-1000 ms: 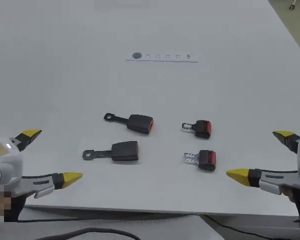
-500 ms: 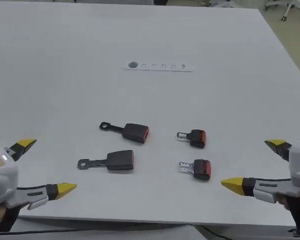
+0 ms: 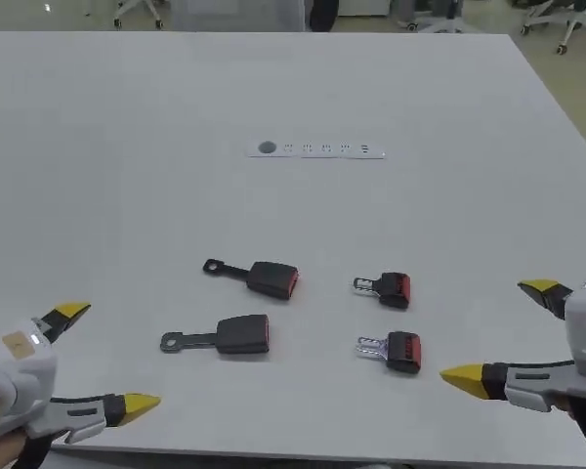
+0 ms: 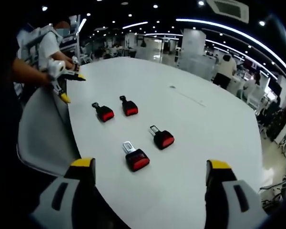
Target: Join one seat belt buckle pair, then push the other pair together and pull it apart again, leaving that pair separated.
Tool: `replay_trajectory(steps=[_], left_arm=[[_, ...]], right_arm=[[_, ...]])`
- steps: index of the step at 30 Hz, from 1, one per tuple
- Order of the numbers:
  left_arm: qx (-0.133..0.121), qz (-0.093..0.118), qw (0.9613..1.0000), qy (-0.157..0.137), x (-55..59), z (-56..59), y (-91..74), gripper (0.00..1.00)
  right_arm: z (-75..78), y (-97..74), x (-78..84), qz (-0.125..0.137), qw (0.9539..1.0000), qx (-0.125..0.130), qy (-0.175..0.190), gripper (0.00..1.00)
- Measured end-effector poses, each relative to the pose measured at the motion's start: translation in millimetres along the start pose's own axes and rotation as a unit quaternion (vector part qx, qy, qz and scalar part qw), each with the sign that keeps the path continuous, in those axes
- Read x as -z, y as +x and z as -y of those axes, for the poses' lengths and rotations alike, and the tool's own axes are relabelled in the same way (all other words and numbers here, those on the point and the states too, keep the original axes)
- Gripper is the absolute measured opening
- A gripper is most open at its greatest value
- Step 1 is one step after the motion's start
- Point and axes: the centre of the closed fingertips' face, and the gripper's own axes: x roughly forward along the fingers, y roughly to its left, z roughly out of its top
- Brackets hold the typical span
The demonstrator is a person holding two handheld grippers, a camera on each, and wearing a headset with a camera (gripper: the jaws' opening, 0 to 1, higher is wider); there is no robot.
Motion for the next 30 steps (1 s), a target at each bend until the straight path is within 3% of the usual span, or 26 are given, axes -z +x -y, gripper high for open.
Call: replay_trajectory(steps=[3,6,9,16,20,25,28,30], left_arm=[[0.005,0.0,1.0,0.007,-0.9,0.6,0.2,0.99],[0.011,-0.001,0.9999,-0.01,-1.3,-1.0,-0.4,0.99],[0.014,-0.004,0.9998,-0.014,-2.3,-0.9,-2.3,0.99],[0.024,-0.002,0.9997,0.005,-12.6,-1.7,1.6,1.0],[0.031,-0.005,0.9994,0.01,-17.5,-1.5,9.1,0.99],[0.042,-0.011,0.9986,0.029,-18.7,1.2,19.4,1.0],[0.05,-0.042,0.9948,0.078,-11.4,3.5,30.5,0.94],[0.064,-0.043,0.9928,0.091,-12.7,12.0,40.4,0.92]], right_arm=[[1.5,1.2,0.1,0.004,1.0,0.004,-0.002,0.96],[4.5,4.5,-2.1,0.02,0.9997,0.006,0.015,0.97],[2.1,5.8,-3.9,0.018,0.9998,-0.002,0.004,0.96],[1.3,10.1,0.0,-0.001,0.9998,-0.009,-0.019,0.86],[-4.3,15.7,1.4,-0.01,0.9991,-0.017,-0.039,0.87],[-13.4,22.2,1.1,-0.013,0.9977,-0.039,-0.054,0.82],[-21.0,29.6,5.3,-0.025,0.9952,-0.063,-0.071,0.73],[-22.2,35.1,9.2,-0.038,0.9921,-0.065,-0.1,0.67]])
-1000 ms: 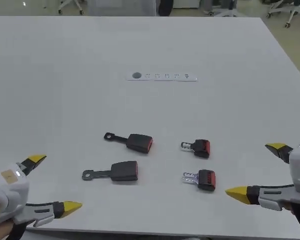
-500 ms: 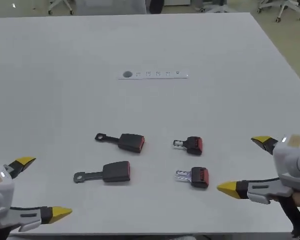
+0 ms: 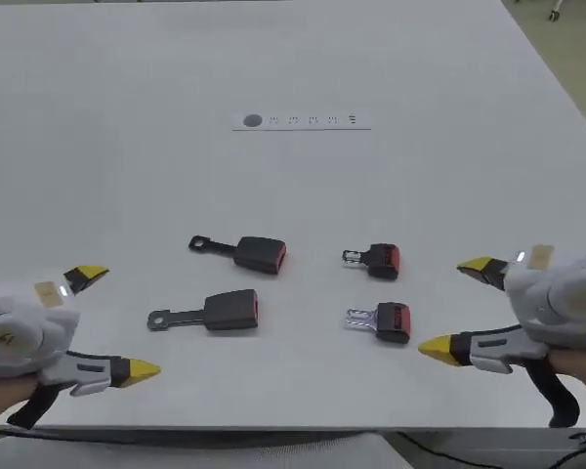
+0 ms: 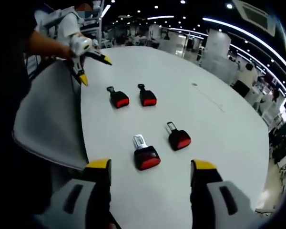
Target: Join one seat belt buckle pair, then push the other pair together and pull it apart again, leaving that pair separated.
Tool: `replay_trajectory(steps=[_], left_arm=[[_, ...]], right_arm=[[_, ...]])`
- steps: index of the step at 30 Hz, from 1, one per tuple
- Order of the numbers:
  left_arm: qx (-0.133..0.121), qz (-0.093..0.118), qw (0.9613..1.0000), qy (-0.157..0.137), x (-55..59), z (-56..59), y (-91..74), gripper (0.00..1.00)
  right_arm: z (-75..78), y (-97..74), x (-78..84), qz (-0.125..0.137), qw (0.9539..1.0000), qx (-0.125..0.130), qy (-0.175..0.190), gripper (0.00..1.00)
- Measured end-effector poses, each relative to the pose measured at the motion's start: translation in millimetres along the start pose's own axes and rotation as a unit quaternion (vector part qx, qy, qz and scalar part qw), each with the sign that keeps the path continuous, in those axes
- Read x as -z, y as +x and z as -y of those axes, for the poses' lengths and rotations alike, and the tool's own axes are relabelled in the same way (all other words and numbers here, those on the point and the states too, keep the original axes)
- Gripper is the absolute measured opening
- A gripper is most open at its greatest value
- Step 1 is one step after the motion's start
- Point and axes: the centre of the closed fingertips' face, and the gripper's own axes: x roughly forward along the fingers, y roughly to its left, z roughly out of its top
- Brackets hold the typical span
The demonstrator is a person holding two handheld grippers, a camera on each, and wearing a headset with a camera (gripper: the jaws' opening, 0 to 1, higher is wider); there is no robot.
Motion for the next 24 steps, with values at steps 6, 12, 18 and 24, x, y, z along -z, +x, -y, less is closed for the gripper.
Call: replay_trajectory(steps=[6,12,18,24], left_arm=[[0.025,-0.012,0.999,0.034,-4.6,8.3,22.9,0.89],[0.068,-0.023,0.9953,0.065,-15.1,15.1,41.3,0.82],[0.113,-0.052,0.9906,0.056,-18.2,20.7,58.8,0.71],[0.126,-0.077,0.9859,0.079,-16.2,22.1,78.8,0.57]], right_arm=[[-4.9,12.5,3.7,-0.01,0.9993,-0.025,-0.026,0.61],[-5.0,24.0,2.1,-0.019,0.9978,-0.047,-0.042,0.54],[-7.4,37.0,4.8,-0.036,0.9952,-0.07,-0.058,0.52],[-7.6,51.7,8.3,-0.052,0.9923,-0.087,-0.071,0.49]])
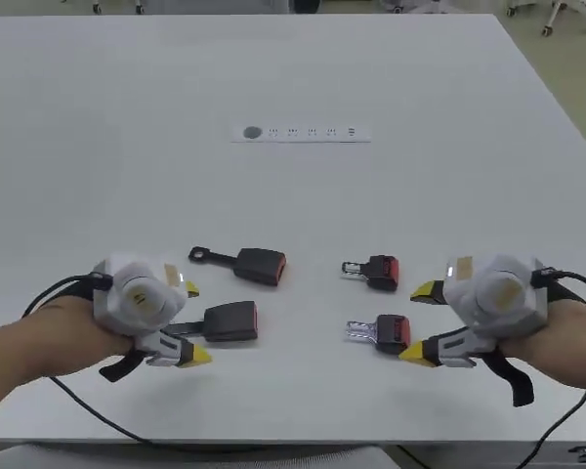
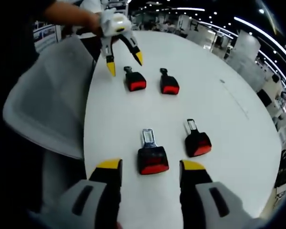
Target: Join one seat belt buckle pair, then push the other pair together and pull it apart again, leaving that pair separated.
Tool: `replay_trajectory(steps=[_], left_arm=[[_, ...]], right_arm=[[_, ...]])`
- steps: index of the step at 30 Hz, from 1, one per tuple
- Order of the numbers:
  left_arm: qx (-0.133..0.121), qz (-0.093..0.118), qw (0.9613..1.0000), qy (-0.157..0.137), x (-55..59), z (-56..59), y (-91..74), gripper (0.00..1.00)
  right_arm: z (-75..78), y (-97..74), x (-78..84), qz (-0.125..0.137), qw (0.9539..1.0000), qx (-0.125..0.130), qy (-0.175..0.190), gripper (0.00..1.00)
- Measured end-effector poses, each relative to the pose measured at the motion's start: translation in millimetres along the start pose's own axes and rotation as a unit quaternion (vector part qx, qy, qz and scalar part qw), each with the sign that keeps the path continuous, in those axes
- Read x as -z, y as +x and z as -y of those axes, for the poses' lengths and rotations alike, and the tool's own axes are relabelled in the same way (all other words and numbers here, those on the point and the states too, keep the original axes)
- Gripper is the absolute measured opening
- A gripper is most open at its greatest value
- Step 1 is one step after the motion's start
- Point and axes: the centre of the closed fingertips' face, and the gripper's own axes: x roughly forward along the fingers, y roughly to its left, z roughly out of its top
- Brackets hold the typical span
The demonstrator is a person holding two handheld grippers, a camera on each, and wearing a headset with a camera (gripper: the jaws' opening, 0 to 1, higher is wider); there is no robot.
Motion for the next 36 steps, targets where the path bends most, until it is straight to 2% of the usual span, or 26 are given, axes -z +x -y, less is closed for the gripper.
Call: replay_trajectory(steps=[2,5,9,12,14,15,17,19,20,21,23,24,25,26,28,36], left_arm=[[0.007,0.001,1.0,0.001,-2.0,0.5,4.0,0.55],[0.026,-0.009,0.9996,0.004,-0.6,2.2,9.6,0.5],[0.021,-0.02,0.9995,0.012,-1.1,-5.1,14.7,0.45],[0.019,-0.022,0.9993,0.023,-4.5,-6.4,17.2,0.41],[0.028,-0.029,0.9985,0.037,-4.1,-3.6,19.1,0.39],[0.029,-0.033,0.9981,0.043,-3.3,-3.6,19.7,0.38],[0.03,-0.039,0.9976,0.048,-2.2,-4.3,22.2,0.37],[0.042,-0.044,0.9965,0.058,-1.1,-1.3,24.6,0.34],[0.041,-0.046,0.9955,0.072,-2.3,-1.8,25.7,0.33],[0.042,-0.05,0.9953,0.072,-1.3,-0.7,26.5,0.33],[0.047,-0.054,0.9938,0.085,-2.1,0.0,26.2,0.33],[0.049,-0.055,0.9919,0.103,-2.9,0.2,26.2,0.33],[0.05,-0.056,0.9918,0.103,-2.8,1.6,26.2,0.33],[0.055,-0.059,0.9889,0.125,-3.0,2.3,26.1,0.33],[0.063,-0.07,0.9855,0.142,-2.8,4.2,26.7,0.33],[0.074,-0.088,0.9811,0.156,-3.5,4.8,27.9,0.32]], right_arm=[[-0.3,4.7,5.3,-0.018,0.9998,-0.009,-0.005,0.47],[-1.5,11.5,6.2,-0.026,0.9994,-0.019,-0.009,0.46],[3.4,21.5,5.2,-0.034,0.999,-0.022,-0.02,0.45],[6.1,28.5,10.1,-0.045,0.9984,-0.026,-0.02,0.45],[4.4,33.7,17.6,-0.057,0.9977,-0.038,-0.007,0.43],[1.3,36.6,18.5,-0.051,0.9975,-0.047,0.01,0.42],[4.1,40.4,21.6,-0.05,0.9977,-0.043,0.015,0.4],[2.5,43.1,25.7,-0.059,0.9972,-0.046,0.009,0.4],[2.7,44.3,27.8,-0.065,0.9968,-0.046,0.003,0.39],[2.6,44.3,24.1,-0.054,0.9973,-0.049,0.007,0.36],[3.2,44.3,24.3,-0.063,0.9965,-0.054,-0.006,0.35],[2.5,44.5,24.6,-0.066,0.9959,-0.061,-0.014,0.35],[2.1,44.2,24.9,-0.069,0.9954,-0.065,-0.017,0.34],[2.1,44.3,24.3,-0.067,0.995,-0.069,-0.024,0.34],[2.8,44.4,23.8,-0.068,0.9944,-0.075,-0.031,0.34],[2.5,45.8,21.5,-0.078,0.9923,-0.084,-0.046,0.34]])
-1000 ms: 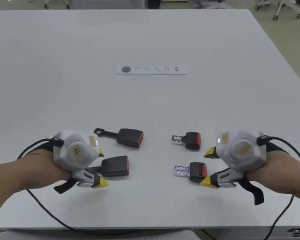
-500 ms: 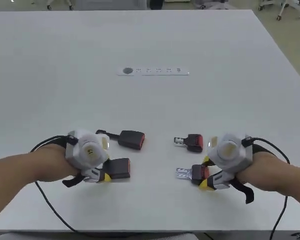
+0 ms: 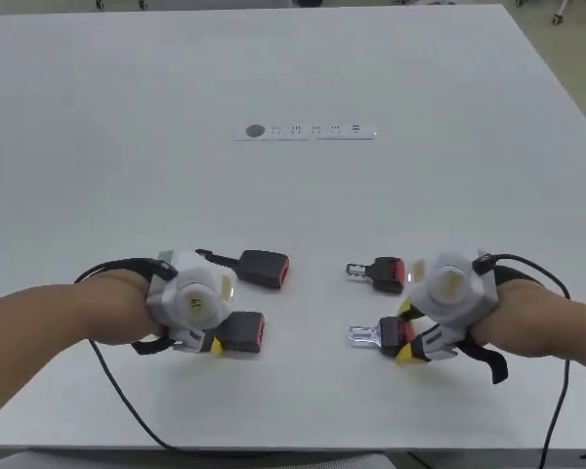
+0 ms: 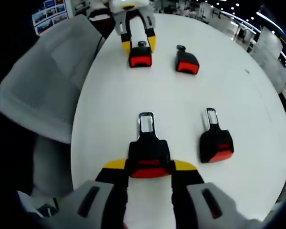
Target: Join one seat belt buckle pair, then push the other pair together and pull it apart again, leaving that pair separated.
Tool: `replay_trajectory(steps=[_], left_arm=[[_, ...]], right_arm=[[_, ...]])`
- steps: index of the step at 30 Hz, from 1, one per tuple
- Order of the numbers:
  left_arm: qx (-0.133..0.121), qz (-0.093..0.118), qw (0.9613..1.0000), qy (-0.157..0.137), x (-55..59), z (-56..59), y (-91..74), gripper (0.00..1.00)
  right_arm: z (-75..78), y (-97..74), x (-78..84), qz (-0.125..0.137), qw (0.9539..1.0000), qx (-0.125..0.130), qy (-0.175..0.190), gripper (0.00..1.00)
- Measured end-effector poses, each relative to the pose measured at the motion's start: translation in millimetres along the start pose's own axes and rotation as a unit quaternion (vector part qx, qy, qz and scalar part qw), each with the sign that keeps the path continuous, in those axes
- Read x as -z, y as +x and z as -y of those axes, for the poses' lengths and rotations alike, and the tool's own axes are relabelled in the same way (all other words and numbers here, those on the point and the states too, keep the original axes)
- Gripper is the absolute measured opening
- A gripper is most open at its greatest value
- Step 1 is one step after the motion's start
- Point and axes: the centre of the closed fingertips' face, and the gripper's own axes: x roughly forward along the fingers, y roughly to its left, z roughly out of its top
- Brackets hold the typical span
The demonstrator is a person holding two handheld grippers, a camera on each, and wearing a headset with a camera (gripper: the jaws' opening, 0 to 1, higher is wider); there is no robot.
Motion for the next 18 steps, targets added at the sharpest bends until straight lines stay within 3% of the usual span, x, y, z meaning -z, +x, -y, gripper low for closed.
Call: replay_trajectory(steps=[8,18], left_arm=[[0.005,-0.005,0.9999,-0.012,1.7,0.3,0.2,0.32],[0.003,-0.007,0.9998,-0.017,2.2,0.2,0.2,0.32]], right_arm=[[4.0,8.1,-19.3,0.015,0.9995,0.014,0.023,0.34],[-7.6,25.3,-58.3,0.032,0.9993,0.001,0.017,0.34]])
